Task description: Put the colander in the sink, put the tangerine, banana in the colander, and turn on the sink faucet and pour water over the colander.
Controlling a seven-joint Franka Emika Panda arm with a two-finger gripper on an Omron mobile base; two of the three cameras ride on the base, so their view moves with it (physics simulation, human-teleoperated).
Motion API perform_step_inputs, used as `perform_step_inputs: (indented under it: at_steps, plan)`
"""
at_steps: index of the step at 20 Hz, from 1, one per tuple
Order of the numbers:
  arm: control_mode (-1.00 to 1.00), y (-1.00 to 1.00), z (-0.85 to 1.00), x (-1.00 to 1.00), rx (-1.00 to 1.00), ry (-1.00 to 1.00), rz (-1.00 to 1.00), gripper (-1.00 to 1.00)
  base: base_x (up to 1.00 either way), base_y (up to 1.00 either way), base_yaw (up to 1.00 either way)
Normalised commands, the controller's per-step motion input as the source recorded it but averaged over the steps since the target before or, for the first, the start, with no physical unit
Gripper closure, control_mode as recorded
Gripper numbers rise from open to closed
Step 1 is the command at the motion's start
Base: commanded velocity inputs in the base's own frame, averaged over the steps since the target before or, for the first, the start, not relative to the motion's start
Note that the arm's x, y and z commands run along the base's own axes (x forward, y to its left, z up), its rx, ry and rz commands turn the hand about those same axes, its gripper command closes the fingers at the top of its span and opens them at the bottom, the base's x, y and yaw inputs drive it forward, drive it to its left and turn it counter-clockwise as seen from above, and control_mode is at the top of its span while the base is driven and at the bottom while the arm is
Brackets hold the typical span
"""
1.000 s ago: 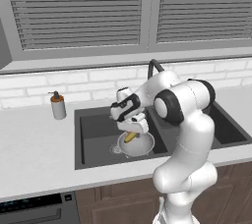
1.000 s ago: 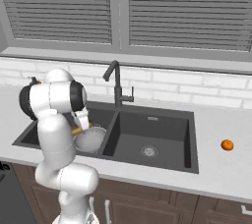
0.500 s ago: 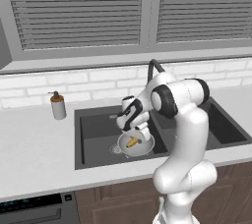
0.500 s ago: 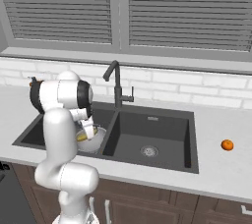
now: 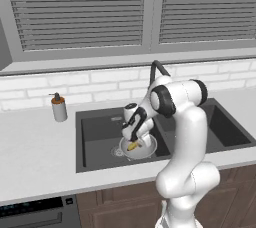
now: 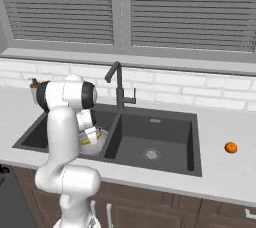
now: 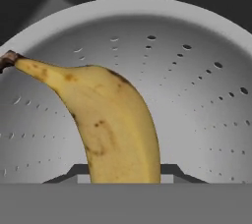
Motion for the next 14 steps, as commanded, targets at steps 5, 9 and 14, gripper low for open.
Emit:
perform_step_inputs:
  at_steps: [5,9,14]
  plan:
    - [-1.00,0.00,-0.23,0.12,0.00,-0.14,0.00,1.00,0.00,0.00,0.00]
    - [-1.00,0.00,-0.14,0.08,0.00,0.00,0.00,1.00,0.00,0.00,0.00]
    - [-1.00,0.00,0.05,0.14,0.00,0.05,0.00,-1.00,0.00,0.00,0.00]
